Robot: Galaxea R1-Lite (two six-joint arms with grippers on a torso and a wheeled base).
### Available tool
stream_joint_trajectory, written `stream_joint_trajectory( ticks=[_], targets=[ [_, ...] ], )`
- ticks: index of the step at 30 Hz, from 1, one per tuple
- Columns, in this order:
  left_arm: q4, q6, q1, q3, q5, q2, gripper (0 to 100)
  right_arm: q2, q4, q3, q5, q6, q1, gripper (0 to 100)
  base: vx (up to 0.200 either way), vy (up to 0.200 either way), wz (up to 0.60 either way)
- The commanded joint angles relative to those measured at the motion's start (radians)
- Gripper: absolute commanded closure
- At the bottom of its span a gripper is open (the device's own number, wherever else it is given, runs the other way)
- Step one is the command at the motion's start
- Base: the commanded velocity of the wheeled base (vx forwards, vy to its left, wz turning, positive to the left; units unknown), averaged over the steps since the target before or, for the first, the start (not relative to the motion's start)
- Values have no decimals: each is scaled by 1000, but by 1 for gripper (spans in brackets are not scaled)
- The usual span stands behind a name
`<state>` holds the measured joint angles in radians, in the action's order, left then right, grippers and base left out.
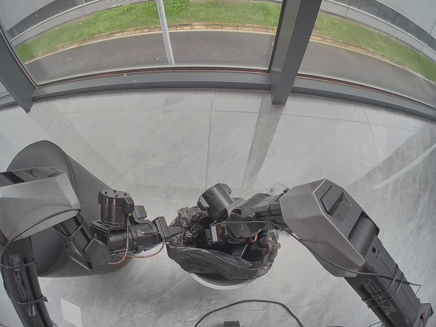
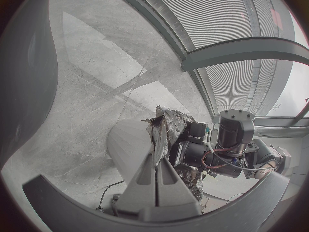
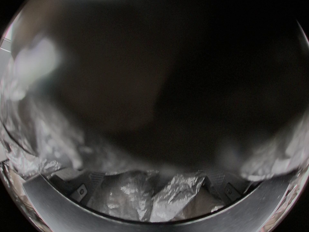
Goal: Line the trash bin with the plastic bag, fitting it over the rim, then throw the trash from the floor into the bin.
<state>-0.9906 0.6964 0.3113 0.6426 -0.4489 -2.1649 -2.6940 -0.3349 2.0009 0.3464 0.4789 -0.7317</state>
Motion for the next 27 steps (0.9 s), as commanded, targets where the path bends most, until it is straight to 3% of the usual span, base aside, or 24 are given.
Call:
stream_joint_trajectory(
  ticks=[1,4,27],
  targets=[
    [0,0,0,0,-1,-3,100,-43,0,-1,28,7,-6,0,0,0,0],
    [0,0,0,-3,-1,-3,100,-63,10,-1,65,17,-9,0,0,0,0],
    [-2,0,2,-3,-1,-6,100,-30,2,-1,74,-11,23,0,0,0,0]
  ],
)
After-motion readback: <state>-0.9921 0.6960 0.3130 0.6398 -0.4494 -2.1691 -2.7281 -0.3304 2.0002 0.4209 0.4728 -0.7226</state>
